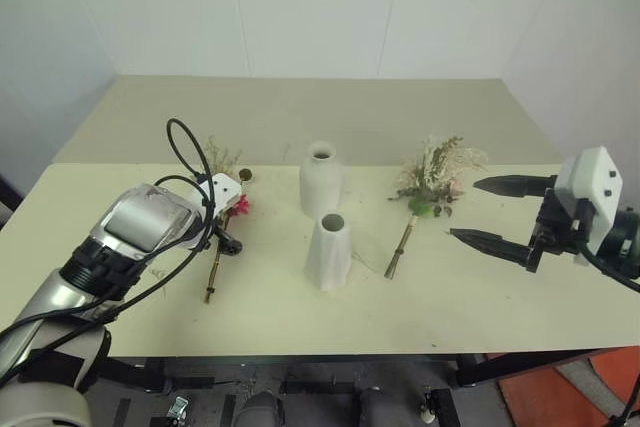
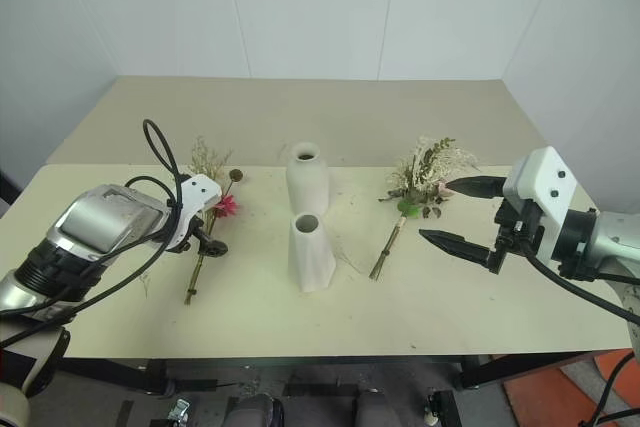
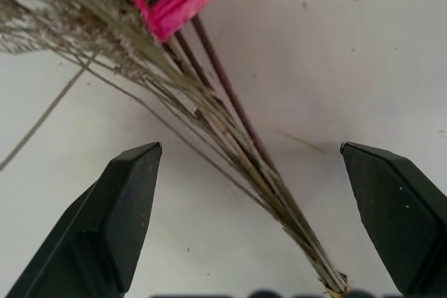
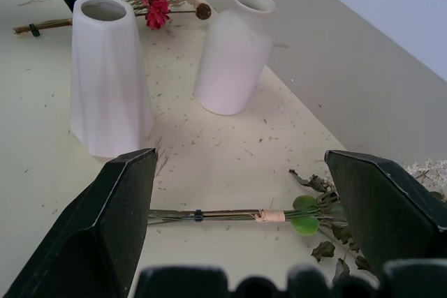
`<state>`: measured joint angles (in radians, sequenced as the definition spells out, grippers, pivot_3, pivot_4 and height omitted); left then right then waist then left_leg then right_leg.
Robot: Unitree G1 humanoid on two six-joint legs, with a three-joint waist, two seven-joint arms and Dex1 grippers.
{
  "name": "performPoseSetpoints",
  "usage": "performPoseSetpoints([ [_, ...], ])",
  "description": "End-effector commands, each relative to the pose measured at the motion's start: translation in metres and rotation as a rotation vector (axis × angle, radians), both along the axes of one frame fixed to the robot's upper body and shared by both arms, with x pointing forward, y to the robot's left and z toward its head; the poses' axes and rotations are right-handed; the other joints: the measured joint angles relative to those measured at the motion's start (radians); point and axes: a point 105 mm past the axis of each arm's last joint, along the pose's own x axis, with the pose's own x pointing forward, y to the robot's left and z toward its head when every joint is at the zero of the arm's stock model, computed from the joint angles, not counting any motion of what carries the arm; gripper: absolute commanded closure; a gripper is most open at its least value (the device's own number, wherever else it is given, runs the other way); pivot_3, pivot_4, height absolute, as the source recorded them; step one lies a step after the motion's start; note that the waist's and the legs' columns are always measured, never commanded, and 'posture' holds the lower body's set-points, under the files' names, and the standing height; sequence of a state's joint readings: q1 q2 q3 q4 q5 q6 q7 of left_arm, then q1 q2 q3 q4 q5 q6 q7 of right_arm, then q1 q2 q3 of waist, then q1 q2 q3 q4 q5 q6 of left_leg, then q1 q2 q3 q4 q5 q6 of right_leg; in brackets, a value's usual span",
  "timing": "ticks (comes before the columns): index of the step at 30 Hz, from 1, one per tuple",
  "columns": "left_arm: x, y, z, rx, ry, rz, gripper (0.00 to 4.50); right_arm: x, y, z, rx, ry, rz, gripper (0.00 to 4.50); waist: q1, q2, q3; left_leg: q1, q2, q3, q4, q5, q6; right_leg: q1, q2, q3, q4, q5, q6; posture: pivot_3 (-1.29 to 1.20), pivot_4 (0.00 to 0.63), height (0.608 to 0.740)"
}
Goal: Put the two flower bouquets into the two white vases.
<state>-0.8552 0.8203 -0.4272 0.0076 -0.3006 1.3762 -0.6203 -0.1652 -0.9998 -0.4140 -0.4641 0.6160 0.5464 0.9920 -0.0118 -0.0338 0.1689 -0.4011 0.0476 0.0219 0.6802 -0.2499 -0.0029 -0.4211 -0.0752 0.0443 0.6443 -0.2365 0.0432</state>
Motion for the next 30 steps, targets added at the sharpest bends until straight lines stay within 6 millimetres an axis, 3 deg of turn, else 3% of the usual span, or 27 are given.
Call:
performPoseSetpoints([
  [1,0.007,0.002,0.009,0.003,-0.042,0.022,0.95,-0.005,0.0,0.013,0.013,-0.058,0.003,0.0,0.001,0.0,0.0,0.0,0.0,0.0,0.0,0.0,0.0,0.0,0.0,0.0,0.0,0.0,0.0,0.0,0.15,0.74],
  [12,0.008,0.008,0.006,-0.038,-0.063,0.11,4.47,-0.004,-0.004,0.015,-0.005,-0.015,0.005,0.0,-0.002,0.0,0.0,0.0,0.0,0.0,0.0,0.0,0.0,0.0,0.0,0.0,0.001,0.0,0.0,0.0,0.15,0.74],
  [19,0.022,0.035,0.034,-0.059,-0.298,0.29,4.47,-0.002,-0.007,0.016,-0.01,0.001,0.003,0.0,0.0,0.0,0.0,0.0,0.0,0.0,0.0,0.0,0.0,0.0,0.0,0.0,0.001,0.0,0.0,0.0,0.15,0.74],
  [22,0.036,0.047,0.066,-0.104,-0.582,0.373,4.47,-0.001,-0.006,0.014,-0.008,0.006,0.006,0.0,0.001,0.0,0.0,0.0,0.0,-0.001,0.0,0.0,0.0,0.0,-0.001,0.0,0.0,0.0,0.0,0.0,0.15,0.74],
  [25,0.04,0.034,0.101,-0.243,-0.811,0.278,4.47,0.0,-0.004,0.013,-0.001,0.006,0.009,0.0,0.004,0.0,0.0,-0.001,0.0,-0.001,0.001,0.0,0.0,0.0,-0.001,-0.001,0.0,0.0,0.0,0.0,0.15,0.74],
  [30,0.048,-0.009,0.144,-0.482,-0.969,0.057,4.47,0.004,0.001,0.012,0.017,-0.009,0.004,0.0,0.017,0.0,0.0,-0.001,-0.001,-0.001,0.002,0.0,0.0,0.0,-0.001,-0.002,0.001,0.001,0.0,0.0,0.15,0.74],
])
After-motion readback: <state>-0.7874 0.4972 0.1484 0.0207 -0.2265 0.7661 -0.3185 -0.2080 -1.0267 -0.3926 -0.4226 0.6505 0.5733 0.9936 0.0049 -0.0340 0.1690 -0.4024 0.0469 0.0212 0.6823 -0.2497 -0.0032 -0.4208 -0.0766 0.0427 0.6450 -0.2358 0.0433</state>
